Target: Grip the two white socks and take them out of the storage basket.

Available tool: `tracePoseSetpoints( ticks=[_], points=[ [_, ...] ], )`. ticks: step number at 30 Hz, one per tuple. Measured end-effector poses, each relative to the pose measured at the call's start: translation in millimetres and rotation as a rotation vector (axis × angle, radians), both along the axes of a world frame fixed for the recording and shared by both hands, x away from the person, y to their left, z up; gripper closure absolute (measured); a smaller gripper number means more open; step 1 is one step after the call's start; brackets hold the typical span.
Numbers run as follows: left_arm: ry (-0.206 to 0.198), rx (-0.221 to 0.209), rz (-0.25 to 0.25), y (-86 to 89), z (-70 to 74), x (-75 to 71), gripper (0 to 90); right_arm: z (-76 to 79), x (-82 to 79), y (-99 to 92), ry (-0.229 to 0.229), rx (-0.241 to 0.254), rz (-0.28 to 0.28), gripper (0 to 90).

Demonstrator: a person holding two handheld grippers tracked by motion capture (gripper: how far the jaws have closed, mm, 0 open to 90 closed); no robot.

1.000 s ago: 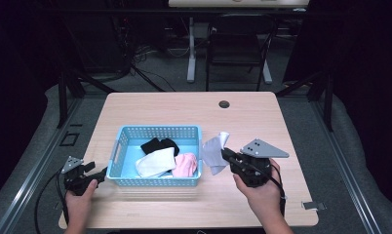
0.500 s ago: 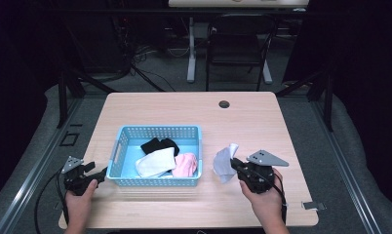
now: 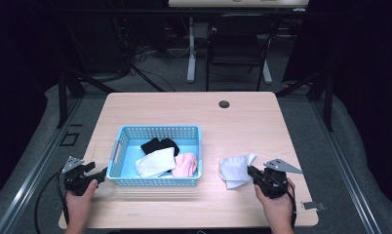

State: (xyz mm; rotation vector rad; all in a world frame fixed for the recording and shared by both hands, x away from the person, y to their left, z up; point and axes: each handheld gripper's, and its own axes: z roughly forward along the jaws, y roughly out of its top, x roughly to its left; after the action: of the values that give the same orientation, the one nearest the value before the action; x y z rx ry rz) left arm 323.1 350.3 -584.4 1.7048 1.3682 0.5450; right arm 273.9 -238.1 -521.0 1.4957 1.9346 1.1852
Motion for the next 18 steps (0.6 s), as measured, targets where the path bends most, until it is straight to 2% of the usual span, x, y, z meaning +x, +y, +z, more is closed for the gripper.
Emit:
tracePoseSetpoints(
  ticks=[3, 8, 10, 13, 15, 18],
  points=[
    [0.001, 0.0, -0.001, -0.2, -0.2, 0.2, 23.3, -8.8, 3.7, -9.8, 0.041, 0.021, -0.016, 87.1],
    [0.0, 0.0, -0.001, -0.1, 0.0, 0.0, 23.3, -24.1, 12.1, -18.4, 0.1, -0.007, -0.045, 87.1],
    [-0.001, -0.001, 0.0, 0.1, 0.0, 0.1, 23.3, -29.1, 14.2, -21.6, 0.116, 0.006, -0.055, 86.7],
    [0.0, -0.001, -0.001, 0.0, -0.1, 0.2, 23.3, -33.6, 15.4, -25.1, 0.126, 0.02, -0.073, 84.0],
    [-0.001, -0.002, -0.001, 0.0, 0.1, 0.1, 23.3, -34.8, 15.1, -26.8, 0.125, 0.019, -0.082, 78.4],
    [-0.001, -0.002, 0.0, 0.2, 0.1, 0.0, 23.3, -34.8, 13.5, -26.9, 0.09, 0.007, -0.089, 67.7]
  ],
)
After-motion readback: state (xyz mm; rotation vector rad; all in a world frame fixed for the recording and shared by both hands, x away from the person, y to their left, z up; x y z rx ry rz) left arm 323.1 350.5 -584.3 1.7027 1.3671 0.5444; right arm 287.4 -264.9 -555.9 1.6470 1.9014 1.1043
